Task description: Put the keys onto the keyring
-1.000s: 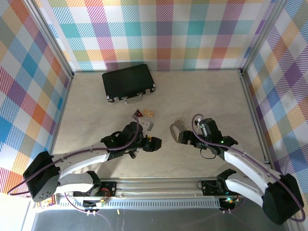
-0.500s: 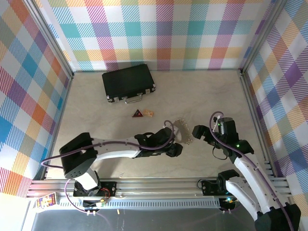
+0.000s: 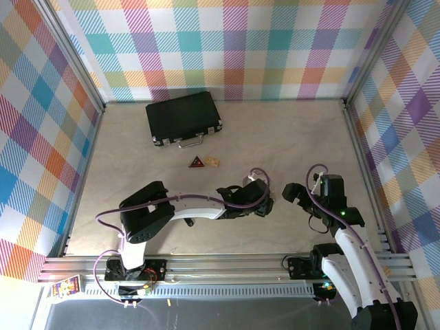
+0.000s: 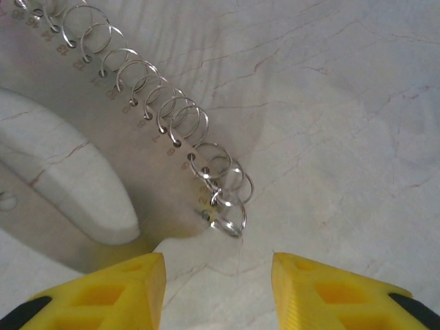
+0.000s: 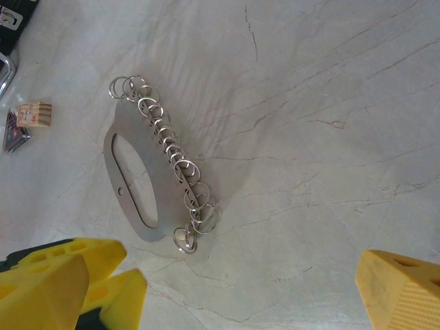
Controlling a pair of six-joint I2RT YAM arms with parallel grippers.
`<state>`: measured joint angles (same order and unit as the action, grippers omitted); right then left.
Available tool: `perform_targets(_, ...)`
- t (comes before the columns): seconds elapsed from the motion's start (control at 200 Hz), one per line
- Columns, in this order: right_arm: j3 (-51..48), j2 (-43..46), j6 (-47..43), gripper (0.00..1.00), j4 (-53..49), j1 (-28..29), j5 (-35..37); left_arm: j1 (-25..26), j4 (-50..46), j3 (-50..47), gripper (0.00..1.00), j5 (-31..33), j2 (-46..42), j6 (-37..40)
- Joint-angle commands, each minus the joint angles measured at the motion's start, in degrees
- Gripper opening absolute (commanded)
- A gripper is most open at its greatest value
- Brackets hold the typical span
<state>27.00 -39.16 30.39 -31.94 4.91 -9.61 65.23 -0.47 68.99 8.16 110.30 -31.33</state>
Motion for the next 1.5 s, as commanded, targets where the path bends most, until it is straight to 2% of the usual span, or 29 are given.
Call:
perform_targets(0.0, -0.5, 0.6, -1.4, 0.99, 0.9, -0.8, -1.5, 0.6, -0.5, 3.7, 0.43, 1.2, 2.8, -1.1)
perform_targets(0.42, -0.8, 1.7, -1.5, 0.99, 0.9, -1.7, -2.3, 0.6, -1.4, 7.0, 0.37, 3.2, 8.0, -1.4)
perform_targets(0.95, -0.8, 2.1, -1.6, 0.99, 0.9, -2.2, -2.7, 0.6, -0.9, 5.1, 0.27, 4.1, 7.5, -1.5)
perform_targets(1.15, -0.8, 2.5, -1.6, 0.99, 0.8, -2.3, -2.8, 0.6, -1.3, 5.1, 0.27, 5.2, 7.8, -1.2)
perform_targets(1.38, -0.9, 2.8, -1.6, 0.99, 0.8, -2.4, -2.8, 0.6, -1.7, 5.5, 0.35, 6.7, 8.2, -0.7)
perform_targets(1.495, -1.0, 2.7, -1.6, 0.99, 0.8, -2.4, -2.8, 0.6, -2.1, 5.7, 0.36, 7.7, 8.7, -0.3)
